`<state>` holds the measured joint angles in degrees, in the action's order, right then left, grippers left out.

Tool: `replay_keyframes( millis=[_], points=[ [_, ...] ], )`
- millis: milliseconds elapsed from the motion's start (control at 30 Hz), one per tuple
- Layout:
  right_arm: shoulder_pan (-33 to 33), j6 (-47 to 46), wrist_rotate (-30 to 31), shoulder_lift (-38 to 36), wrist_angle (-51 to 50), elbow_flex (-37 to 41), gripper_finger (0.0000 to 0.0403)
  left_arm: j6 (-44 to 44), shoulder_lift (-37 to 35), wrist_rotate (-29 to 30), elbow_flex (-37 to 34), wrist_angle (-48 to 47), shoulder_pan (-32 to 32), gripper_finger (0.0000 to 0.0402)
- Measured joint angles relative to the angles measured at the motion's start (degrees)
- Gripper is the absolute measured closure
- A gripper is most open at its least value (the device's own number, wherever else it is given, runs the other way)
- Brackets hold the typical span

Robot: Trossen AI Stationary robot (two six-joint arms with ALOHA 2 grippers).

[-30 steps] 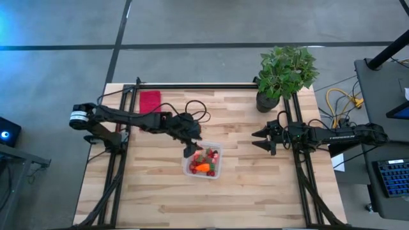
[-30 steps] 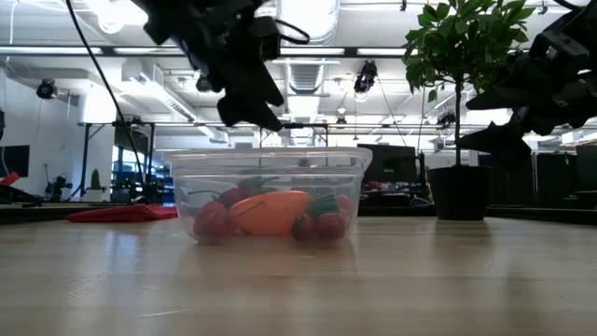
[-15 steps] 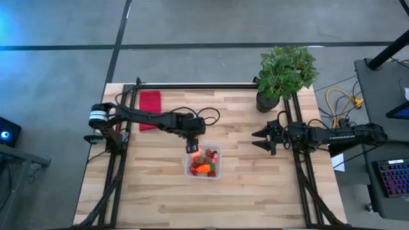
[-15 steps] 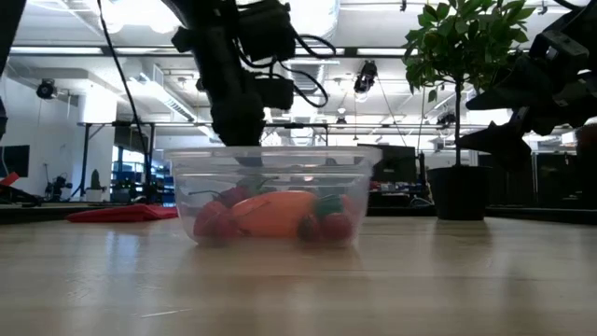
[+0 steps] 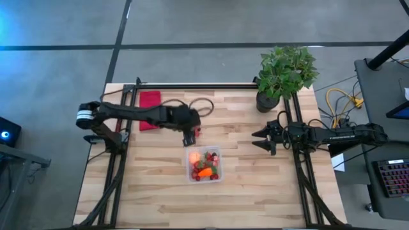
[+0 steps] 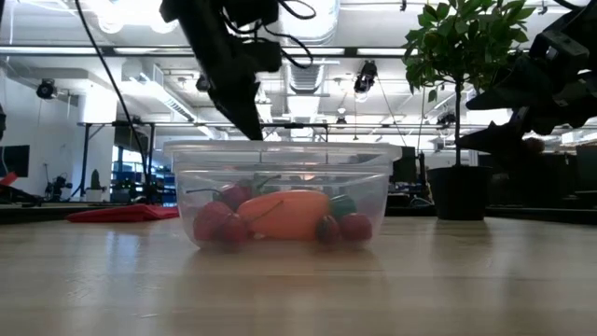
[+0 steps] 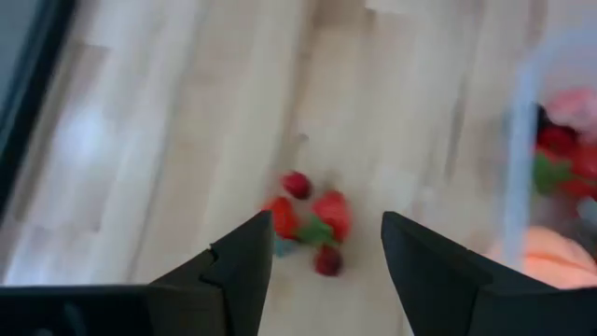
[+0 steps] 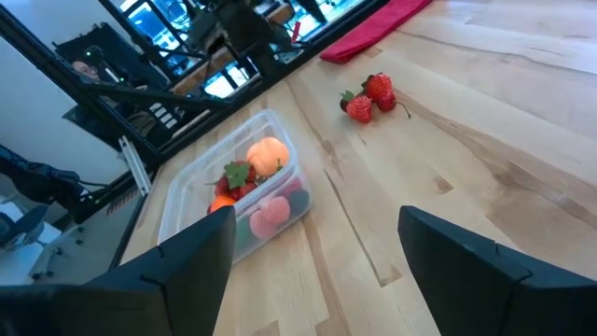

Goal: Pick and placing Produce into tupperware
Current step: Put the red strawberry into the transparent bin

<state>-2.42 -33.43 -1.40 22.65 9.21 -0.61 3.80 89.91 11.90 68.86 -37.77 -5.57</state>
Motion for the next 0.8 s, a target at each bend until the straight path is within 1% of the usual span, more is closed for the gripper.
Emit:
replay_keyframes(
  millis=[33,167,267,400,467,533,567,667,700,800],
  points=[
    [0.0,0.0,0.0,0.0,0.0,0.0,0.0111,0.1,-0.3,-0.5,-0.1,0.1,-0.9,0.0215],
    [0.0,0.0,0.0,0.0,0.0,0.0,0.0107,0.6,-0.1,-5.7,-1.3,-0.7,-4.8,0.0215],
    [0.0,0.0,0.0,0.0,0.0,0.0,0.0106,4.2,0.0,-6.0,-2.0,-0.5,-6.5,0.0208],
    [0.0,0.0,0.0,0.0,0.0,0.0,0.0111,10.4,1.2,-6.2,-2.0,-1.3,-8.7,0.0188],
    [0.0,0.0,0.0,0.0,0.0,0.0,0.0112,11.1,2.1,-7.8,-2.0,-2.0,-9.7,0.018],
    [0.0,0.0,0.0,0.0,0.0,0.0,0.0112,7.9,3.1,-9.0,-2.1,-3.7,-10.1,0.0177],
    [0.0,0.0,0.0,0.0,0.0,0.0,0.0111,3.7,3.5,-9.0,-2.1,-4.0,-10.1,0.0176],
    [0.0,0.0,0.0,0.0,0.0,0.0,0.0107,-12.4,3.8,-9.0,-2.1,-5.2,-9.4,0.0176],
    [0.0,0.0,0.0,0.0,0.0,0.0,0.0106,-15.7,3.8,-9.0,-2.2,-5.4,-9.3,0.0176],
    [0.0,0.0,0.0,0.0,0.0,0.0,0.0106,-20.3,3.8,-8.8,-2.4,-4.0,-9.5,0.0176]
  ],
)
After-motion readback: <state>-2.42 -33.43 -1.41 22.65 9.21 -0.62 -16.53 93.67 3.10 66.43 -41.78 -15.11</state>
